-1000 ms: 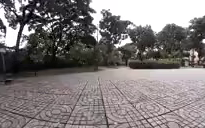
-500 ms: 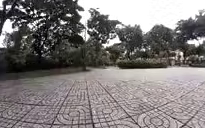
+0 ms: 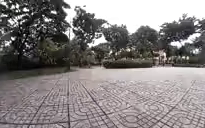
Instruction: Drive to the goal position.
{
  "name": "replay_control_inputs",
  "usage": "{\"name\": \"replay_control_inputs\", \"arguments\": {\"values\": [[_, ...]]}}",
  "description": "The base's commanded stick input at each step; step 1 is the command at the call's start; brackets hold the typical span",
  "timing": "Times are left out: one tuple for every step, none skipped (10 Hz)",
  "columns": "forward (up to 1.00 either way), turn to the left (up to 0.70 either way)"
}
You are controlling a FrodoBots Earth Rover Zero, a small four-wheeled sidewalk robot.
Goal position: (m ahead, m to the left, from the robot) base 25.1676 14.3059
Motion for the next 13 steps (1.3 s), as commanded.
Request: {"name": "replay_control_inputs", "arguments": {"values": [[1.0, -0.22], [1.0, 0.0], [1.0, 0.0], [1.0, 0.0], [1.0, 0.0], [1.0, 0.0], [1.0, 0.0], [1.0, 0.0], [1.0, 0.0], [1.0, 0.0], [1.0, 0.0], [1.0, 0.0], [1.0, 0.0]]}}
